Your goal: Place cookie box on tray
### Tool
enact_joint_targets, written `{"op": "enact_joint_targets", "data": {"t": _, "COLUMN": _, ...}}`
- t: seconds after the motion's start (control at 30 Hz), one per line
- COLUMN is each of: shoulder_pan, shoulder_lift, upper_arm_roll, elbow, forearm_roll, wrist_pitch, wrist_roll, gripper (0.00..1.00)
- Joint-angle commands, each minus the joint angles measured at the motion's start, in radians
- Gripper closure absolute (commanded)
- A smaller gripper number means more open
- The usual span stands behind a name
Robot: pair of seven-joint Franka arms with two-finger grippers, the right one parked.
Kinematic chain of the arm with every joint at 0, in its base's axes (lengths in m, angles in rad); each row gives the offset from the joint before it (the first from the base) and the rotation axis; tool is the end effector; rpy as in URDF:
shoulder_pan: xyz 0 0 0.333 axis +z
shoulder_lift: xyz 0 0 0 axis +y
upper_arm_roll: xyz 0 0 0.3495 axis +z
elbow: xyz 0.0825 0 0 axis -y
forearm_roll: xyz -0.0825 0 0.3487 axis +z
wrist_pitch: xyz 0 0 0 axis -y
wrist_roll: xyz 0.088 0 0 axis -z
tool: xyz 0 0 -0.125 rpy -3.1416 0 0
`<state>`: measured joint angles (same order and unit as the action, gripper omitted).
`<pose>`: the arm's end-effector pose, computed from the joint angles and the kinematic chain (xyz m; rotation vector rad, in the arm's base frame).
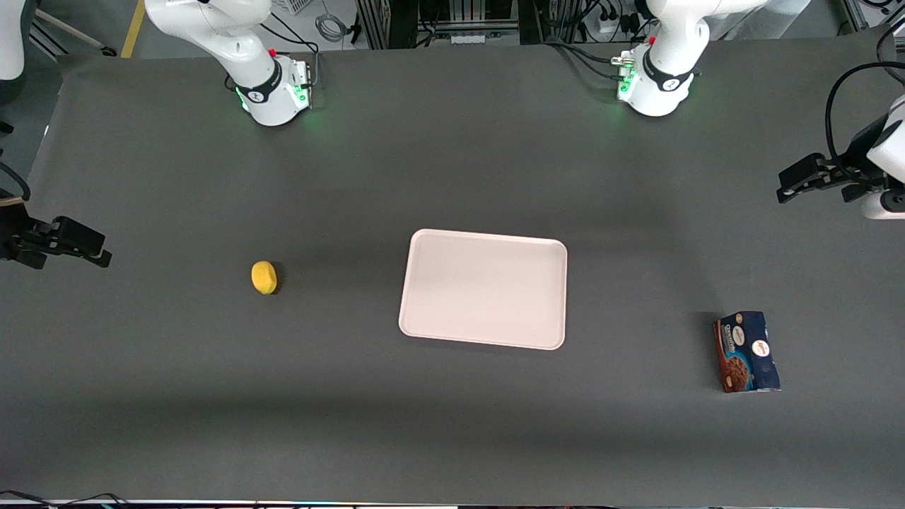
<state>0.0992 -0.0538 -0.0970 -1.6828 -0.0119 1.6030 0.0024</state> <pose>0.5013 -0.0018 0.6211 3.1346 0.0009 -0.0411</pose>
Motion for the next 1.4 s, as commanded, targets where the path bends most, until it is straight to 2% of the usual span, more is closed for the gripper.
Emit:
{"op": "enact_joint_targets", "data": {"t": 0.0, "shoulder_pan": -0.015, "shoulder_lift": -0.031, "upper_arm_roll": 0.011, "elbow": -0.028, "forearm_roll": 0.013, "wrist_pitch": 0.002, "wrist_roll": 0.001, "gripper": 0.0}}
{"op": "enact_joint_targets", "data": {"t": 0.5, "shoulder_pan": -0.015, "shoulder_lift": -0.021, "upper_arm_roll": 0.011, "elbow": -0.026, "forearm_roll": 0.013, "wrist_pitch": 0.025, "wrist_roll": 0.002, "gripper": 0.0}}
{"op": "enact_joint_targets", "data": {"t": 0.67, "shoulder_pan": -0.01, "shoulder_lift": 0.0, "upper_arm_roll": 0.011, "elbow": -0.023, "forearm_roll": 0.013, "wrist_pitch": 0.08, "wrist_roll": 0.013, "gripper": 0.0}}
{"op": "enact_joint_targets", "data": {"t": 1.37, "shoulder_pan": -0.001, "shoulder_lift": 0.259, "upper_arm_roll": 0.057, "elbow": -0.02, "forearm_roll": 0.03, "wrist_pitch": 0.356, "wrist_roll": 0.05, "gripper": 0.0}}
